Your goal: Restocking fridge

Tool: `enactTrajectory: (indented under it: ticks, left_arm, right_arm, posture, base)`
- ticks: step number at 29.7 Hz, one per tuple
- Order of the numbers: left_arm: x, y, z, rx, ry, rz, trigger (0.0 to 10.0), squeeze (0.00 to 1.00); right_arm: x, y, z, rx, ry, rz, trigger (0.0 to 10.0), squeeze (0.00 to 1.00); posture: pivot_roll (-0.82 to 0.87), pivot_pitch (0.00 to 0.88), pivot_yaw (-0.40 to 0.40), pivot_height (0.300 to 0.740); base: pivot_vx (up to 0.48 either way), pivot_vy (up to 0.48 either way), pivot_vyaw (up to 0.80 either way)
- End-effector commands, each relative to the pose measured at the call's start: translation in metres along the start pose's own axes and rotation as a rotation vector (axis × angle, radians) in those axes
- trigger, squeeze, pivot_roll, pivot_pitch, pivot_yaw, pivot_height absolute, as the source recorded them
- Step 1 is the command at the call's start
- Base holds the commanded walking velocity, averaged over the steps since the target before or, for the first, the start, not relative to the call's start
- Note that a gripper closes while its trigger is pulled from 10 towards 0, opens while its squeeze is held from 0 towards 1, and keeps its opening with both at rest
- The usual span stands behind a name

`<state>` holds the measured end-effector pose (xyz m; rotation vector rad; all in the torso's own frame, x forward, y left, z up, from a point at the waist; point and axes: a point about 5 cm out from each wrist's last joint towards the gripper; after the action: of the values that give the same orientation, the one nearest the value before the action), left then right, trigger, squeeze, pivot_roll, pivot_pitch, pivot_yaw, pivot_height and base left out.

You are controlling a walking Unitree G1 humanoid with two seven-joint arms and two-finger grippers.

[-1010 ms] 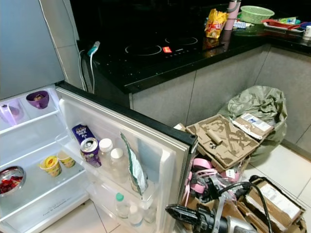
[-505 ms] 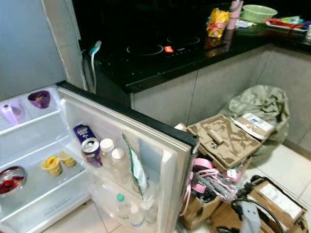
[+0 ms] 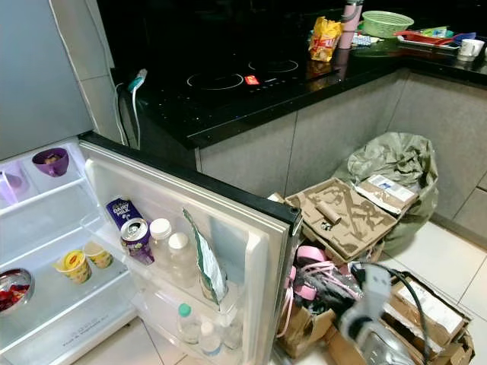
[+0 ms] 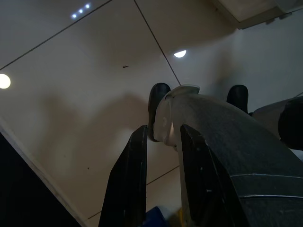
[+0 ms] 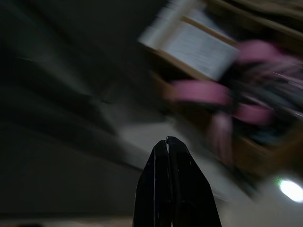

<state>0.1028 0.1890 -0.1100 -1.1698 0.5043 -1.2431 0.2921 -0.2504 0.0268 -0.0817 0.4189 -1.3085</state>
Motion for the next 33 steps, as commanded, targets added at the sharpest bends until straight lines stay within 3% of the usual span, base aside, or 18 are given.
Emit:
enactTrajectory:
  ticks: [1, 8, 10, 11, 12, 13, 19, 23, 29, 33]
  left_arm:
    - [-0.008, -0.004, -0.016, -0.064, -0.007, 0.03, 10.0, 0.0]
    - [-0.008, -0.004, -0.017, -0.066, -0.01, 0.031, 10.0, 0.0]
    - [-0.007, -0.004, -0.017, -0.066, -0.012, 0.028, 10.0, 0.0]
    - [-0.007, -0.004, -0.017, -0.066, -0.012, 0.028, 10.0, 0.0]
    - [-0.007, -0.004, -0.017, -0.065, -0.013, 0.026, 10.0, 0.0]
    - [-0.006, -0.004, -0.017, -0.064, -0.015, 0.025, 10.0, 0.0]
    - [-0.006, -0.004, -0.017, -0.065, -0.015, 0.021, 10.0, 0.0]
    - [-0.006, -0.004, -0.017, -0.064, -0.017, 0.02, 10.0, 0.0]
    - [-0.008, -0.005, -0.019, -0.069, -0.012, 0.025, 10.0, 0.0]
    - [-0.01, -0.005, -0.02, -0.075, -0.006, 0.028, 10.0, 0.0]
  right_arm:
    - [-0.001, 0.0, 0.001, 0.007, 0.007, 0.022, 10.0, 0.0]
    - [-0.015, 0.008, 0.012, 0.079, 0.057, 0.177, 10.0, 0.0]
    - [-0.039, 0.01, 0.006, 0.061, 0.044, 0.427, 10.0, 0.0]
    - [-0.039, 0.01, 0.006, 0.061, 0.044, 0.427, 10.0, 0.0]
    - [-0.061, 0.008, -0.003, 0.024, 0.016, 0.644, 10.0, 0.0]
    - [-0.068, 0.009, -0.004, 0.025, 0.019, 0.703, 10.0, 0.0]
    - [-0.082, 0.016, 0.003, 0.072, 0.017, 0.764, 10.0, 0.0]
    - [-0.084, 0.017, 0.007, 0.091, 0.049, 0.786, 10.0, 0.0]
    - [-0.083, 0.004, -0.004, 0.027, 0.028, 0.865, 10.0, 0.0]
    - [-0.075, -0.001, -0.019, -0.041, -0.004, 0.789, 10.0, 0.0]
  posture:
    - [-0.09, 0.052, 0.015, 0.74]
    - [-0.09, 0.052, 0.015, 0.74]
    - [-0.09, 0.052, 0.015, 0.74]
    - [-0.09, 0.052, 0.015, 0.74]
    - [-0.09, 0.052, 0.015, 0.74]
    - [-0.1, 0.057, 0.012, 0.74]
    - [-0.1, 0.057, 0.012, 0.74]
    - [-0.09, 0.058, 0.013, 0.74]
    - [-0.09, 0.042, 0.01, 0.74]
    - [-0.09, 0.029, 0.01, 0.74]
  base:
    - [0.0, 0.0, 0.0]
    - [0.0, 0.0, 0.0]
    - [0.0, 0.0, 0.0]
    - [0.0, 0.0, 0.0]
    - [0.0, 0.0, 0.0]
    - [0.0, 0.0, 0.0]
    - [0.0, 0.0, 0.0]
    - [0.0, 0.0, 0.8]
    - [0.0, 0.0, 0.8]
    - [0.0, 0.0, 0.28]
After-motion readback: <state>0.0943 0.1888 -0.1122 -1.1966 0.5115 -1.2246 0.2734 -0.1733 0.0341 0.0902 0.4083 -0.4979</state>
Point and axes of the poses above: a point about 5 cm out from each wrist's last joint towards the gripper, its own y axis pointing out of the wrist towards the gripper, its own z axis along the axis of the wrist's last joint, x = y × z, and after that the axes turned 14 degrees about -y, right-handed
